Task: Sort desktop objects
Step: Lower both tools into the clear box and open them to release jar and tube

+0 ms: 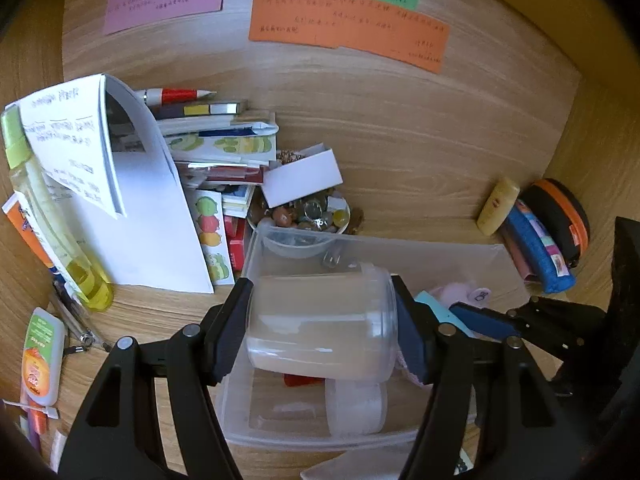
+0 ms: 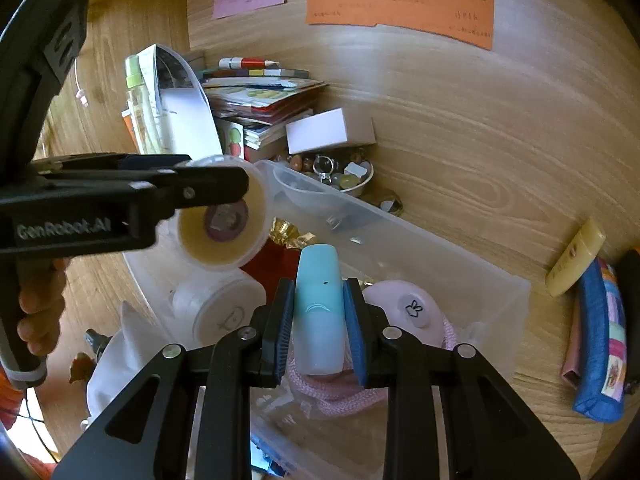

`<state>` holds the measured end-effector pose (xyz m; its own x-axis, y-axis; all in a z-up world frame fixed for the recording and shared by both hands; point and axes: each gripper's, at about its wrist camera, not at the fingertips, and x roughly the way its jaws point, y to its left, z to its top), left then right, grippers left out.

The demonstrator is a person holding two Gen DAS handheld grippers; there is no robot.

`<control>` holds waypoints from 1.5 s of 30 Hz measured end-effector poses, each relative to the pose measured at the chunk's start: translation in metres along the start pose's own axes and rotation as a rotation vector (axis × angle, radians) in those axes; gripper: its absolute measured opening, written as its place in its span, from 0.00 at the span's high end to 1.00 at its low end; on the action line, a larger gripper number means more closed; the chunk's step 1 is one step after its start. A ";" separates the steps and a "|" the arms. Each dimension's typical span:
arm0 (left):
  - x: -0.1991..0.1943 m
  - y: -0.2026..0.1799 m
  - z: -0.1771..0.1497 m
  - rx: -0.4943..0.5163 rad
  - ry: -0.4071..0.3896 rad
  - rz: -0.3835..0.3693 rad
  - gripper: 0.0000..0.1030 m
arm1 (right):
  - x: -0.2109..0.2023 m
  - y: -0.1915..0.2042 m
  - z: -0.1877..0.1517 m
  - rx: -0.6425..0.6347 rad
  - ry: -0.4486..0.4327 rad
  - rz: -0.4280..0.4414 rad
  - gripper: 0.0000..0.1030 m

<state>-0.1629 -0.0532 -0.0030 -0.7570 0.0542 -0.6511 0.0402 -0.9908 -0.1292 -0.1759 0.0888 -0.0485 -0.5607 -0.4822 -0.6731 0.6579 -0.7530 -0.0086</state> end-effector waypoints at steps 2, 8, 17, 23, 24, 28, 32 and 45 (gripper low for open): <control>0.002 -0.002 0.001 0.008 0.002 0.005 0.36 | 0.003 0.000 -0.001 0.000 0.003 -0.005 0.78; 0.008 -0.006 0.001 0.030 -0.001 0.019 0.36 | 0.008 0.004 -0.003 -0.031 0.012 -0.023 0.78; 0.021 -0.007 0.001 0.031 0.029 0.031 0.36 | 0.011 0.007 -0.008 -0.052 0.019 -0.024 0.78; 0.025 -0.008 0.000 0.036 0.042 0.042 0.36 | 0.009 0.007 -0.009 -0.051 0.019 -0.025 0.78; 0.025 -0.008 0.000 0.034 0.045 0.046 0.36 | 0.009 0.007 -0.009 -0.052 0.019 -0.025 0.77; 0.025 -0.005 -0.001 0.024 0.054 0.044 0.36 | 0.009 0.010 -0.009 -0.064 0.019 -0.022 0.70; 0.024 -0.006 -0.001 0.027 0.062 0.051 0.36 | 0.003 0.014 -0.008 -0.084 0.003 -0.028 0.61; -0.008 -0.018 0.006 0.075 -0.023 0.084 0.34 | -0.015 0.017 -0.002 -0.094 -0.052 -0.052 0.40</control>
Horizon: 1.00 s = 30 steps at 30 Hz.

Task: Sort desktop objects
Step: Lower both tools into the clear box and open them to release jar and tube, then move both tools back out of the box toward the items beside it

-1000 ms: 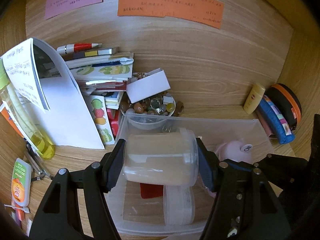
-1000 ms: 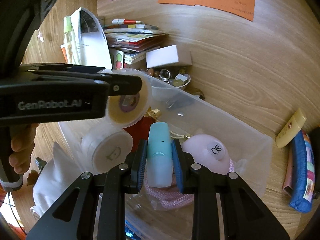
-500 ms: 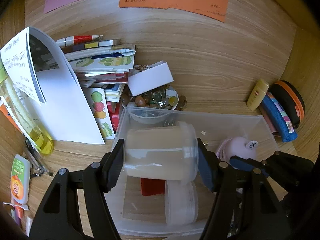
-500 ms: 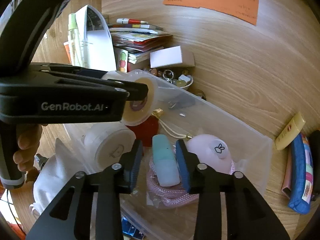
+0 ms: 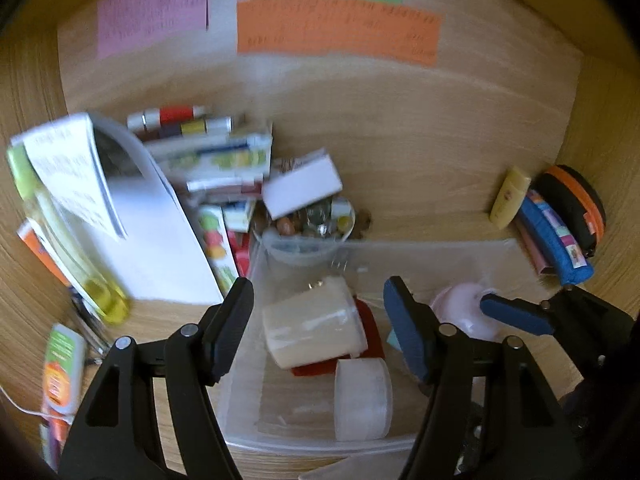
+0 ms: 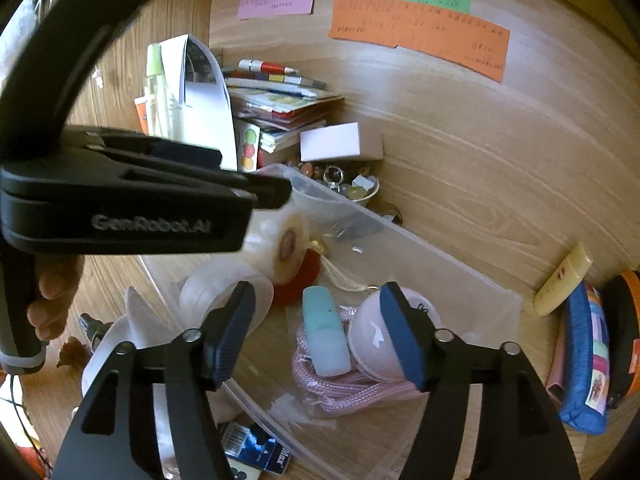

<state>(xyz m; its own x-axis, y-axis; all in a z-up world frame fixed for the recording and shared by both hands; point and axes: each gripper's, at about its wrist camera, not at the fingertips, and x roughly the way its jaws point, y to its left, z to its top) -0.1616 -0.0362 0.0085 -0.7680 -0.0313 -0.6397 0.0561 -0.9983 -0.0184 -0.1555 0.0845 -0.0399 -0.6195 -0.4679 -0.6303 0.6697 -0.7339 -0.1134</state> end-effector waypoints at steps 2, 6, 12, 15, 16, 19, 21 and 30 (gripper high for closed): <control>-0.009 0.000 0.003 0.005 -0.021 0.010 0.34 | -0.003 0.000 0.001 -0.001 -0.009 -0.002 0.40; -0.028 0.002 0.005 0.003 -0.059 0.027 0.27 | -0.014 0.000 0.004 0.003 -0.029 -0.016 0.33; -0.053 0.007 0.000 -0.007 -0.098 0.038 0.15 | -0.033 0.002 0.005 0.012 -0.061 -0.050 0.26; -0.063 0.009 -0.004 -0.008 -0.117 0.046 0.12 | -0.042 0.002 0.002 0.025 -0.069 -0.064 0.23; -0.067 0.009 -0.006 -0.008 -0.122 0.049 0.12 | -0.044 0.002 0.002 0.027 -0.070 -0.066 0.23; -0.078 0.011 -0.012 -0.010 -0.131 0.055 0.10 | -0.054 0.003 -0.002 0.039 -0.078 -0.077 0.21; -0.084 0.013 -0.017 -0.015 -0.134 0.056 0.09 | -0.061 0.004 -0.006 0.049 -0.085 -0.081 0.20; -0.104 0.029 -0.045 -0.045 -0.123 0.073 0.08 | -0.087 0.010 -0.022 0.086 -0.096 -0.086 0.20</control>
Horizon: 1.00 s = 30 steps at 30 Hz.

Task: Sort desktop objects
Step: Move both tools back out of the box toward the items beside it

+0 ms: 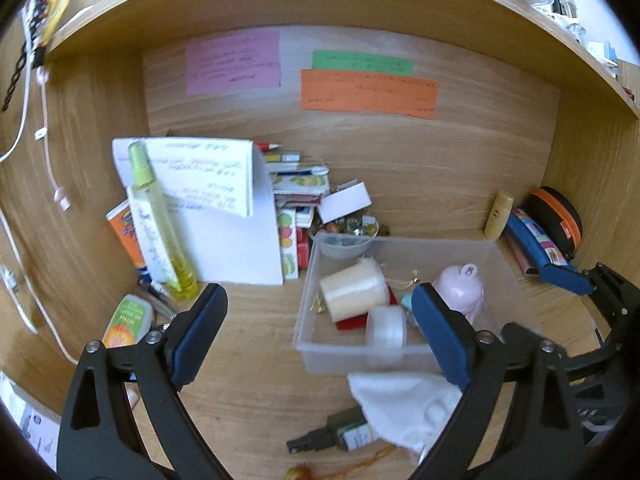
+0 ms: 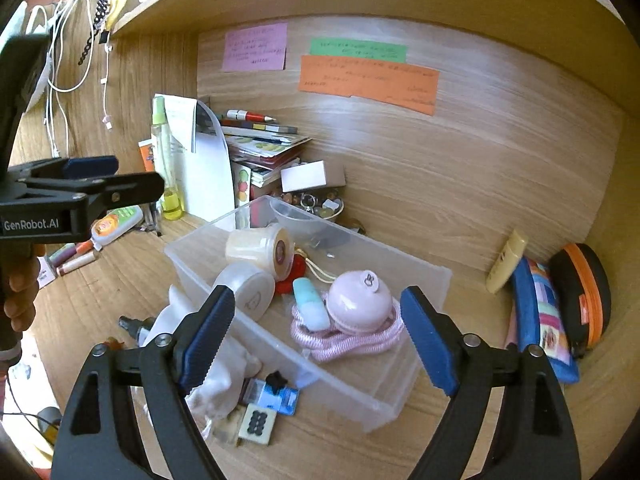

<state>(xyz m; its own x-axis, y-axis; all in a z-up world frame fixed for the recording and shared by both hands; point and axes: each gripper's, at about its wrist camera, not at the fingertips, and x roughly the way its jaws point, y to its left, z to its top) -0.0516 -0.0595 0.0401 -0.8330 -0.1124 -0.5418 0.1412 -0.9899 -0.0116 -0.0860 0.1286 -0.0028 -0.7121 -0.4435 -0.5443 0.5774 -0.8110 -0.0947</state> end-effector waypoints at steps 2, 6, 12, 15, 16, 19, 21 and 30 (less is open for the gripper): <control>-0.003 0.005 -0.008 -0.006 0.008 0.008 0.08 | -0.004 0.001 -0.003 0.005 0.000 -0.003 0.20; -0.005 0.016 -0.023 -0.021 0.034 0.024 0.08 | -0.010 0.000 -0.011 0.030 0.005 0.001 0.19; -0.004 0.032 -0.049 -0.051 0.089 0.036 0.08 | -0.014 -0.002 -0.029 0.070 0.030 0.006 0.19; 0.000 0.036 -0.063 -0.055 0.120 0.046 0.08 | -0.013 -0.003 -0.038 0.082 0.052 0.003 0.19; 0.000 0.037 -0.069 -0.056 0.129 0.047 0.08 | -0.012 -0.004 -0.041 0.085 0.060 0.003 0.19; 0.002 0.040 -0.081 -0.065 0.156 0.048 0.08 | -0.008 -0.006 -0.051 0.095 0.088 -0.001 0.19; 0.003 0.041 -0.089 -0.072 0.169 0.050 0.08 | -0.004 -0.007 -0.059 0.103 0.113 -0.006 0.19; 0.005 0.044 -0.120 -0.081 0.232 0.036 0.08 | 0.011 -0.002 -0.086 0.083 0.200 0.004 0.20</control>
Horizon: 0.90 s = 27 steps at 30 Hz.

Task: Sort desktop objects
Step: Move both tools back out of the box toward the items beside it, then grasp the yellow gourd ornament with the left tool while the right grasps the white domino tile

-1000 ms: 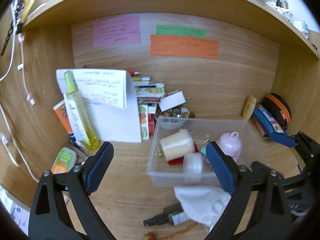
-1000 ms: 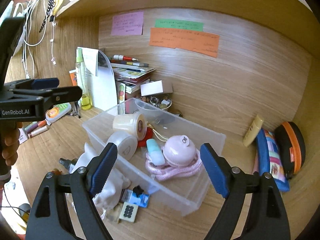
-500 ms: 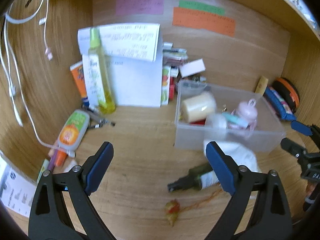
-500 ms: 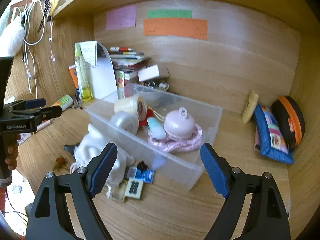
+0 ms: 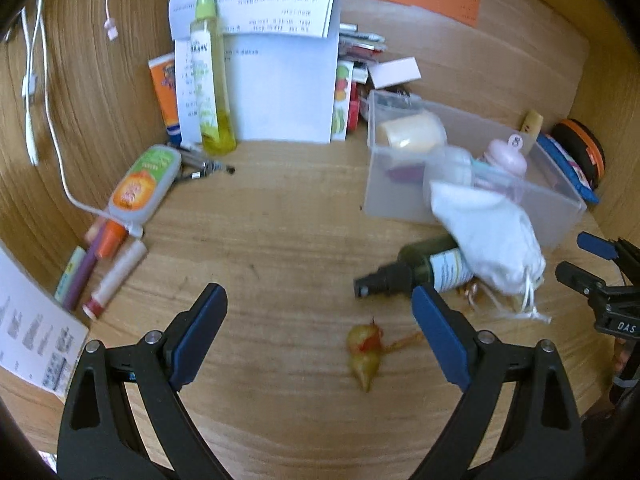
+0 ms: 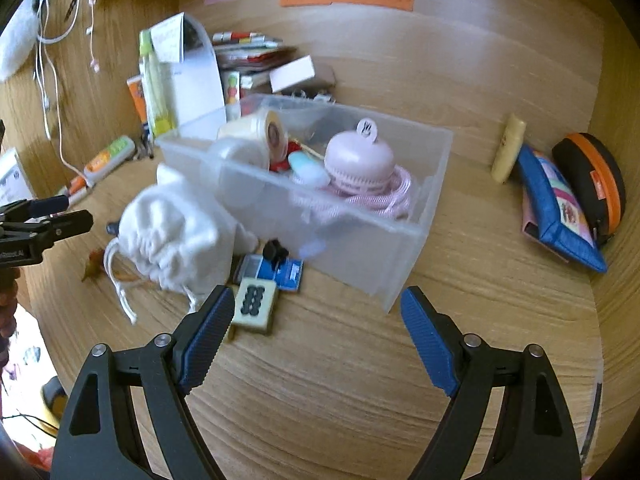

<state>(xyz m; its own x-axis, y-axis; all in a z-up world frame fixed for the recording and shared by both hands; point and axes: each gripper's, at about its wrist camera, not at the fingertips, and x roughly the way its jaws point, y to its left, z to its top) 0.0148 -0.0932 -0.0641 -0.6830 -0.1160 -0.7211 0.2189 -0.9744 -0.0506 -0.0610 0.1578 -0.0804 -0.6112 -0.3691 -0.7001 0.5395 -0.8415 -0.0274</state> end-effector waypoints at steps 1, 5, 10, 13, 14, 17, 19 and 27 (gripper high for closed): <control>0.001 0.000 -0.003 0.002 0.004 0.005 0.08 | 0.002 0.001 -0.001 -0.001 0.006 0.002 0.21; 0.002 0.002 -0.013 -0.006 0.011 0.009 0.09 | 0.008 0.005 -0.005 0.004 0.021 0.032 0.24; 0.004 -0.002 -0.020 0.006 0.037 -0.027 0.28 | 0.016 0.015 -0.005 -0.008 0.049 0.073 0.41; 0.004 -0.007 -0.023 0.026 0.031 -0.024 0.28 | 0.023 0.018 -0.005 -0.004 0.073 0.085 0.49; 0.004 -0.008 -0.024 0.035 0.028 -0.020 0.30 | 0.026 0.019 -0.004 -0.003 0.083 0.091 0.50; 0.005 -0.012 -0.026 0.051 0.026 -0.019 0.35 | 0.028 0.021 -0.004 0.005 0.092 0.106 0.52; 0.008 -0.013 -0.026 0.052 0.033 -0.011 0.42 | 0.030 0.021 -0.003 0.007 0.095 0.105 0.52; 0.016 -0.013 -0.028 0.055 0.048 -0.022 0.53 | 0.028 0.019 -0.002 -0.001 0.097 0.092 0.65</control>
<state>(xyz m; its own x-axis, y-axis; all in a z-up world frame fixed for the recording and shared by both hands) 0.0204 -0.0775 -0.0940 -0.6528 -0.0864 -0.7526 0.1644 -0.9860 -0.0294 -0.0662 0.1320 -0.1024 -0.5003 -0.4054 -0.7651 0.5913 -0.8054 0.0401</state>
